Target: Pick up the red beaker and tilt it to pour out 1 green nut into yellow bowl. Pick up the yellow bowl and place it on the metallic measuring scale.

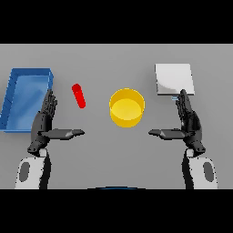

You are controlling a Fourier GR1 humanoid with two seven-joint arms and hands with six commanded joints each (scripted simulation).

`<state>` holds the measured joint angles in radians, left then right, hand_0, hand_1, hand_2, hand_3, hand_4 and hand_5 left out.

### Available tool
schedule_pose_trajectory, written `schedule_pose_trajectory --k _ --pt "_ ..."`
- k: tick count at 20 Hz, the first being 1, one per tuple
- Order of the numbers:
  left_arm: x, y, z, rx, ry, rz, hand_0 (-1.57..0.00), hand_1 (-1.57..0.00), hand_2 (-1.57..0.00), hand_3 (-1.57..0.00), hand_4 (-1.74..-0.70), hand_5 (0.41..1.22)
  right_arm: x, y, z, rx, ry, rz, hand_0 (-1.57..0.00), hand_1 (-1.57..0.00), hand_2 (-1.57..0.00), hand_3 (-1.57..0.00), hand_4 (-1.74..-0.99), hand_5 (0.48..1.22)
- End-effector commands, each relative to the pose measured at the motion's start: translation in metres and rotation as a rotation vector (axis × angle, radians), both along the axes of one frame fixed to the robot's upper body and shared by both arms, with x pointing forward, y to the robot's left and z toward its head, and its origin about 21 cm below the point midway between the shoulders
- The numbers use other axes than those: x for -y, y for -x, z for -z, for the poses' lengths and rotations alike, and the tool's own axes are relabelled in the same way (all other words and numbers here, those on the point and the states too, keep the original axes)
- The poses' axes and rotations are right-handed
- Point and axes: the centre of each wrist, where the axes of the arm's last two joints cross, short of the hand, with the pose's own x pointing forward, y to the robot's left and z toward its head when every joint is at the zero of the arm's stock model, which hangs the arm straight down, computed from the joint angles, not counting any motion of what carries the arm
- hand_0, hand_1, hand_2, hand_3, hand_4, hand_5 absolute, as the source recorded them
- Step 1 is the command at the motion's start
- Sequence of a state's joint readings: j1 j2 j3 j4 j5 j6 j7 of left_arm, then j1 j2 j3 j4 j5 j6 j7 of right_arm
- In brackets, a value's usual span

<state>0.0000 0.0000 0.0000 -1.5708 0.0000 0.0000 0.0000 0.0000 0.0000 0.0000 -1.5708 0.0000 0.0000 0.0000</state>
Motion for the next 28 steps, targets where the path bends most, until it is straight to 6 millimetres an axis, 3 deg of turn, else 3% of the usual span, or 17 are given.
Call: schedule_pose_trajectory --k 1,6,8,10,14,16,28 --pt "0.0 0.0 0.0 0.001 0.0 -0.001 0.0 0.0 0.0 0.0 -1.15 0.599 0.0 0.0 0.0 0.001 0.0 0.001 0.0 0.0 0.0 0.0 -1.167 0.599" --pt "-0.003 0.002 -0.002 0.007 -0.001 -0.001 0.0 0.0 0.0 0.0 -1.15 0.599 0.002 0.002 0.0 0.0 0.003 0.004 0.0 0.0 0.0 0.0 -1.167 0.599" --pt "-0.004 0.019 -0.008 0.035 -0.101 0.049 0.0 0.0 0.0 0.0 -1.16 0.599 0.006 0.02 -0.001 0.116 0.249 0.004 0.0 0.0 0.0 0.0 -1.163 0.595" --pt "-0.004 0.027 -0.011 0.02 -0.138 0.067 0.0 0.0 0.0 0.0 -1.16 0.599 0.001 0.026 -0.002 0.12 0.328 -0.004 0.0 0.0 0.0 0.0 -1.16 0.591" --pt "-0.001 0.026 -0.02 0.011 -0.175 0.081 0.0 0.0 0.0 0.0 -1.16 0.603 -0.001 0.03 -0.006 0.111 0.333 -0.002 0.0 0.0 0.0 0.0 -1.183 0.596" --pt "-0.001 0.028 -0.015 -0.007 -0.194 0.088 0.0 0.0 0.0 0.0 -1.16 0.602 0.001 0.034 -0.008 0.125 0.313 -0.009 0.0 0.0 0.0 0.0 -1.199 0.603" --pt "0.024 -0.043 0.016 -0.016 -0.253 0.113 0.0 0.0 0.0 0.0 -1.26 0.668 0.0 0.029 -0.009 0.134 0.285 -0.032 0.0 0.0 0.0 0.0 -1.278 0.634"
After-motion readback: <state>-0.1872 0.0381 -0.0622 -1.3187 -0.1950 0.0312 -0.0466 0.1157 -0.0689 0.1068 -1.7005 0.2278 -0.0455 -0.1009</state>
